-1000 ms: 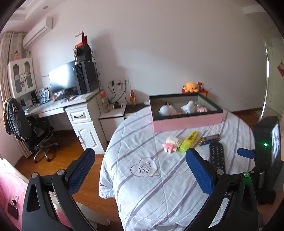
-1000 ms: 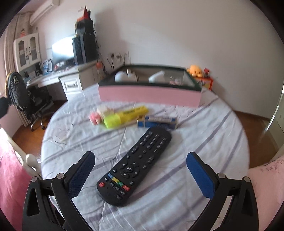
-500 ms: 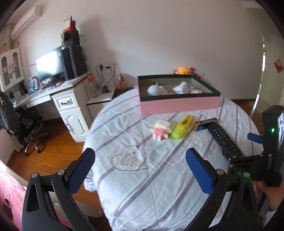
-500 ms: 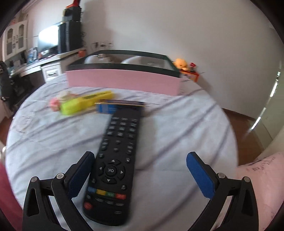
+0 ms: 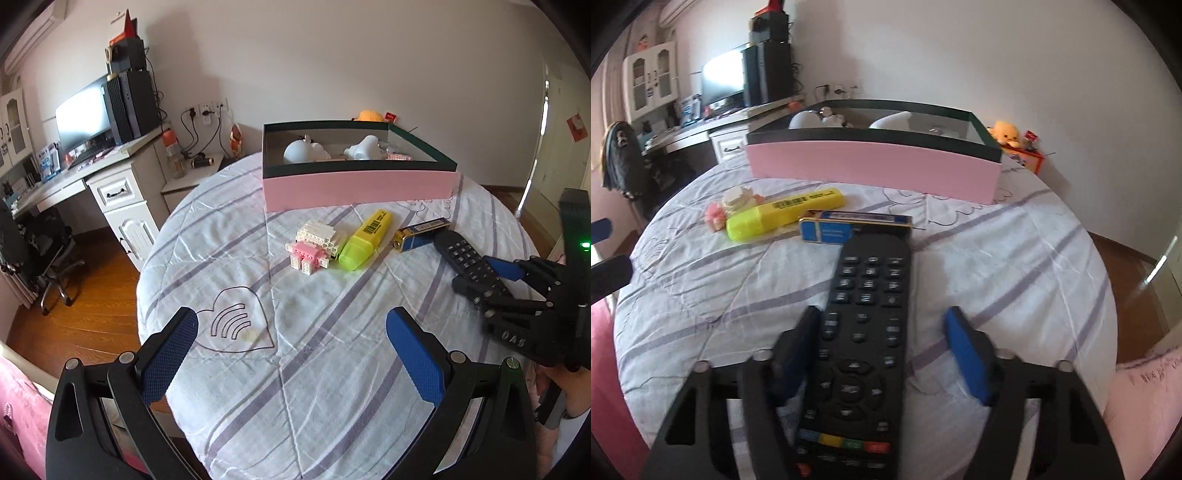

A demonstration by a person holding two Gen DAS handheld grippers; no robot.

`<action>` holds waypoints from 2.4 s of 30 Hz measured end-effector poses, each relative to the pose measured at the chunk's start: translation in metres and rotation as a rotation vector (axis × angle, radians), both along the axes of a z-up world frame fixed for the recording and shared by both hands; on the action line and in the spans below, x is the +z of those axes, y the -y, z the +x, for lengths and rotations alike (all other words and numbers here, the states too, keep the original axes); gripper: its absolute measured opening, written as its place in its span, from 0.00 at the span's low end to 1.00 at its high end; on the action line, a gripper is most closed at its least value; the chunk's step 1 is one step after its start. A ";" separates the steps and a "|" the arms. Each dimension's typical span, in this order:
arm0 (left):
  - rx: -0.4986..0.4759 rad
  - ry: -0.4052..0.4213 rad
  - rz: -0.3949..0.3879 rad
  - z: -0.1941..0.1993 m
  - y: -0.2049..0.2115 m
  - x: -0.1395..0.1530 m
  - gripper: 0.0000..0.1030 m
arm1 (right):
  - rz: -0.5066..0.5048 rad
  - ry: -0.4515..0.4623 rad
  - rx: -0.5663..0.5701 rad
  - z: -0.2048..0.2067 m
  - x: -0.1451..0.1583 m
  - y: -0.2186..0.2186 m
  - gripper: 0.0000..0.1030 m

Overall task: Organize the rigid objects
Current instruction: 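Grasp the black TV remote with the right tool while the left tool approaches the block figure, then grasp the pink-and-white block figure with the left tool while the right tool lifts the remote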

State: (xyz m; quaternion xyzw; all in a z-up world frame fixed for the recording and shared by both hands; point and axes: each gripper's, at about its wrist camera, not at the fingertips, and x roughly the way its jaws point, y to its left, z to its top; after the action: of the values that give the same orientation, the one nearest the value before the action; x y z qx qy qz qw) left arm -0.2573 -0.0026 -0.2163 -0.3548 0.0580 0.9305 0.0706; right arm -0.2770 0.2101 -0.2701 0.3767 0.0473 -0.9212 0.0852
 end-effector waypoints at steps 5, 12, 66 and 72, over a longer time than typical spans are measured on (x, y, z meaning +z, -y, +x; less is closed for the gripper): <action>-0.007 0.017 -0.009 -0.015 -0.008 -0.005 1.00 | -0.027 0.000 -0.016 -0.002 0.006 -0.020 0.43; 0.000 0.029 -0.012 -0.043 -0.010 -0.010 1.00 | -0.036 -0.006 -0.074 -0.024 0.018 -0.055 0.43; 0.000 0.077 -0.029 -0.101 -0.007 -0.033 0.43 | -0.040 0.029 -0.042 -0.059 0.005 -0.053 0.43; -0.027 0.042 0.011 -0.078 -0.009 -0.013 0.43 | -0.085 0.014 -0.055 -0.049 0.012 -0.057 0.43</action>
State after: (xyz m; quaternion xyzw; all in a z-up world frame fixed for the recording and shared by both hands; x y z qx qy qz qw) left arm -0.3350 0.0060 -0.2290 -0.3733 0.0562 0.9220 0.0862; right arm -0.3260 0.2668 -0.2585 0.3803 -0.0031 -0.9217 0.0761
